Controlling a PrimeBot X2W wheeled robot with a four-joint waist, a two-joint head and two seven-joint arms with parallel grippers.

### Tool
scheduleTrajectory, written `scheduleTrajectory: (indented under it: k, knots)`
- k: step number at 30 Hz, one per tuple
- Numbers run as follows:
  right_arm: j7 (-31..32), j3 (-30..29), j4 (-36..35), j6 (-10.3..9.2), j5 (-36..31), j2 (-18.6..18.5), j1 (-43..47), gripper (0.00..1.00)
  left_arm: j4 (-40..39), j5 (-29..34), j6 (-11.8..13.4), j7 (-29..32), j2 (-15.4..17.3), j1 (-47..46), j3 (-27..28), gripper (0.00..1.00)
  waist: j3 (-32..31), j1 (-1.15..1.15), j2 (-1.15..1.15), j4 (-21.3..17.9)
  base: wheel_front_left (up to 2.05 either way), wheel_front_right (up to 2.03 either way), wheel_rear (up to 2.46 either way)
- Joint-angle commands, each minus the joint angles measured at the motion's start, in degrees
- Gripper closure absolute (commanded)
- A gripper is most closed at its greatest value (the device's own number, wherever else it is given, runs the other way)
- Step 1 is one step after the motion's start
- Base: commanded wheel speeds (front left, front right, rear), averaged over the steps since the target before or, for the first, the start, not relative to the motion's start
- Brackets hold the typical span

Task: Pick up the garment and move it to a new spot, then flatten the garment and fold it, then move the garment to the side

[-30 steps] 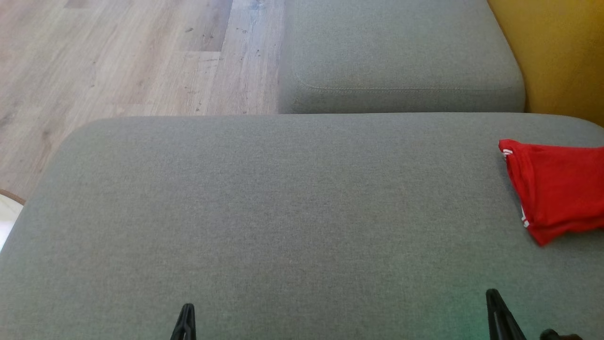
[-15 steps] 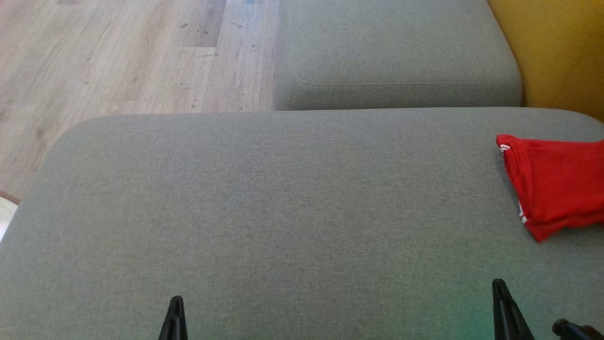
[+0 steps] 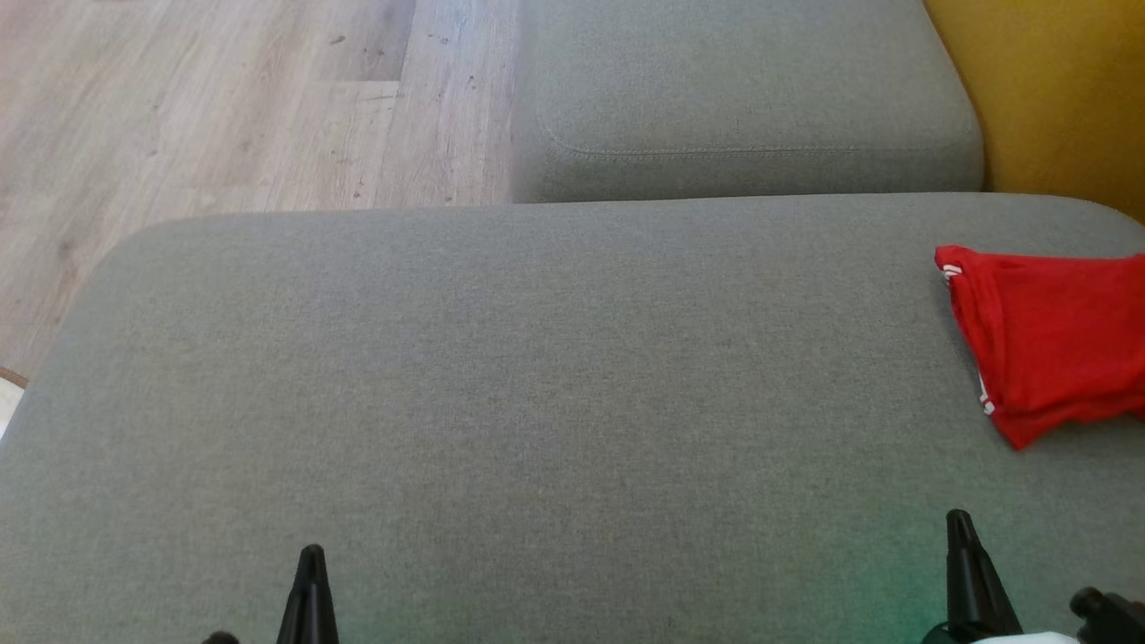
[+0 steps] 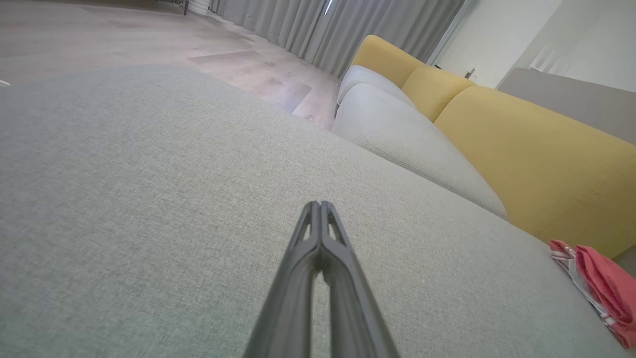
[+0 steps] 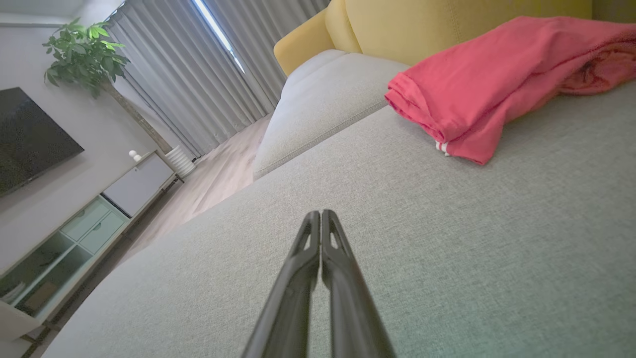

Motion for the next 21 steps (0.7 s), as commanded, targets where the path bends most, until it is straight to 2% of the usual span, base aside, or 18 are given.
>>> scheduleTrajectory:
  k: [1,21]
  knots:
    - [0.3,0.0,-1.4,0.07,1.9,-1.1,-3.0,1.0,-1.4,-1.7,-0.3,0.2,0.6,-2.9,1.2,1.0,0.1,0.0,0.0,-0.1,0.0,0.0,0.0]
    - [3.3,-0.7,-0.2,0.1,15.8,-1.5,-6.9,1.0,-0.2,-15.8,-1.8,3.2,0.9,-6.4,3.6,1.0,1.1,0.0,0.0,-1.0,0.0,0.0,0.0]
